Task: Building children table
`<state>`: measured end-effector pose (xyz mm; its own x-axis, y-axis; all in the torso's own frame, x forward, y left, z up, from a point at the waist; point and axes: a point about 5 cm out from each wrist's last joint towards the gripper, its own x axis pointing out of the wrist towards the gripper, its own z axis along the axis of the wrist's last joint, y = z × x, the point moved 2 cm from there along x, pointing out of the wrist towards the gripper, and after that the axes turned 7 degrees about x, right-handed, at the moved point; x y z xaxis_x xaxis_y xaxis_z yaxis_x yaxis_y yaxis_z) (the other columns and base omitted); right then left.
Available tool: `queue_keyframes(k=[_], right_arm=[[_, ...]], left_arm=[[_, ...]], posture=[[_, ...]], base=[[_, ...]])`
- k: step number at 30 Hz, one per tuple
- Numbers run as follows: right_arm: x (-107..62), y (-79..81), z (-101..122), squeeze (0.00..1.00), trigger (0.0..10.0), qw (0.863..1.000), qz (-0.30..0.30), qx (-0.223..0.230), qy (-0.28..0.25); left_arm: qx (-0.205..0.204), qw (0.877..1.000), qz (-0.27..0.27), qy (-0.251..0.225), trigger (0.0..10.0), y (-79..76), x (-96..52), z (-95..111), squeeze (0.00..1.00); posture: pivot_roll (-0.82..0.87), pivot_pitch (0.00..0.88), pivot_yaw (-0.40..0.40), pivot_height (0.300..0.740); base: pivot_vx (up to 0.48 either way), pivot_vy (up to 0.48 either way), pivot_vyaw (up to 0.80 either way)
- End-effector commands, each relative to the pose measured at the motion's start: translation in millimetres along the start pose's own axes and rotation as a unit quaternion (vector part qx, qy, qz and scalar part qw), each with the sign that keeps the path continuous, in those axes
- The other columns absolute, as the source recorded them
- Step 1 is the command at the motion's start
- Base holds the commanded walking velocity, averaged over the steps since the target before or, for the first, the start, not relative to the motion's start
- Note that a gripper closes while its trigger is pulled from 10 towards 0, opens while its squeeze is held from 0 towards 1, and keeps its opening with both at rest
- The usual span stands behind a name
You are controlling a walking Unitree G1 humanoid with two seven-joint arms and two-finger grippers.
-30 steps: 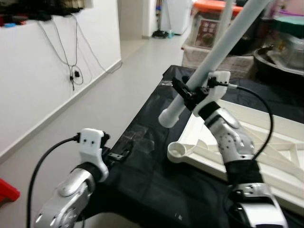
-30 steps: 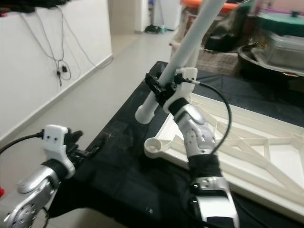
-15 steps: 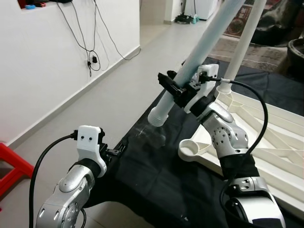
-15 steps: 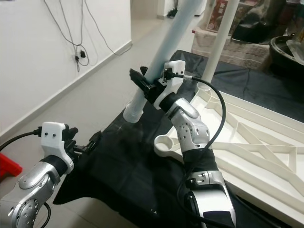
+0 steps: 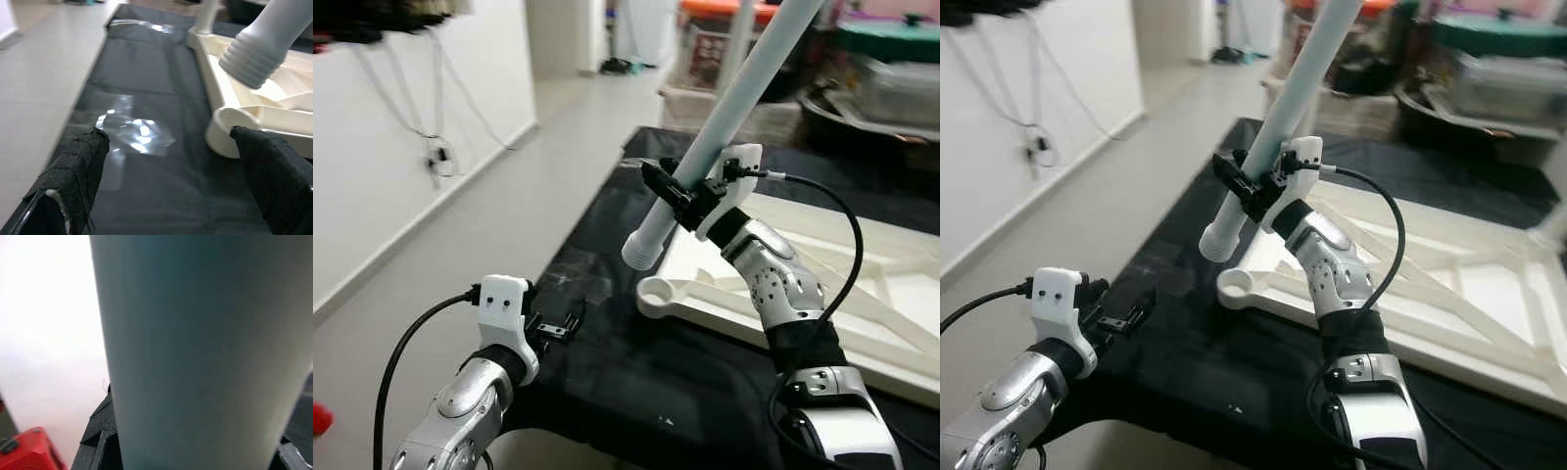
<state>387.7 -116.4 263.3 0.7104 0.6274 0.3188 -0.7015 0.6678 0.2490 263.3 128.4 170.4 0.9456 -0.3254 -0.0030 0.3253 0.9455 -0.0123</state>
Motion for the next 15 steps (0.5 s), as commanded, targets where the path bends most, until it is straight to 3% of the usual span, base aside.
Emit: queue_keyframes(k=[1,6,12,15], right_arm=[[7.7,6.0,6,0.0,10.0,1.0,0.021,-0.02,0.002],[4.2,0.6,6,0.0,10.0,0.996,0.076,-0.012,0.044],[1.8,-3.4,12,0.0,10.0,0.994,0.101,-0.011,0.05],[1.1,-13.2,18,0.0,10.0,0.991,0.116,-0.002,0.065]], left_arm=[[0.0,1.0,0.003,0.01,10.0,-0.8,-3.7,-3,0.0],[-0.005,1.0,-0.002,0.016,10.0,-5.9,-10.0,-4,0.0],[-0.009,1.0,-0.009,0.017,10.0,-11.3,-14.3,-2,0.0],[-0.013,1.0,-0.018,0.018,10.0,-18.0,-20.7,2,0.0]], posture=[[0.14,0.12,-0.057,0.74],[0.15,0.16,-0.051,0.74],[0.16,0.167,-0.053,0.74],[0.17,0.209,-0.052,0.74]], base=[[0.0,0.0,0.0],[0.0,0.0,0.0],[0.0,0.0,0.0],[0.0,0.0,0.0]])
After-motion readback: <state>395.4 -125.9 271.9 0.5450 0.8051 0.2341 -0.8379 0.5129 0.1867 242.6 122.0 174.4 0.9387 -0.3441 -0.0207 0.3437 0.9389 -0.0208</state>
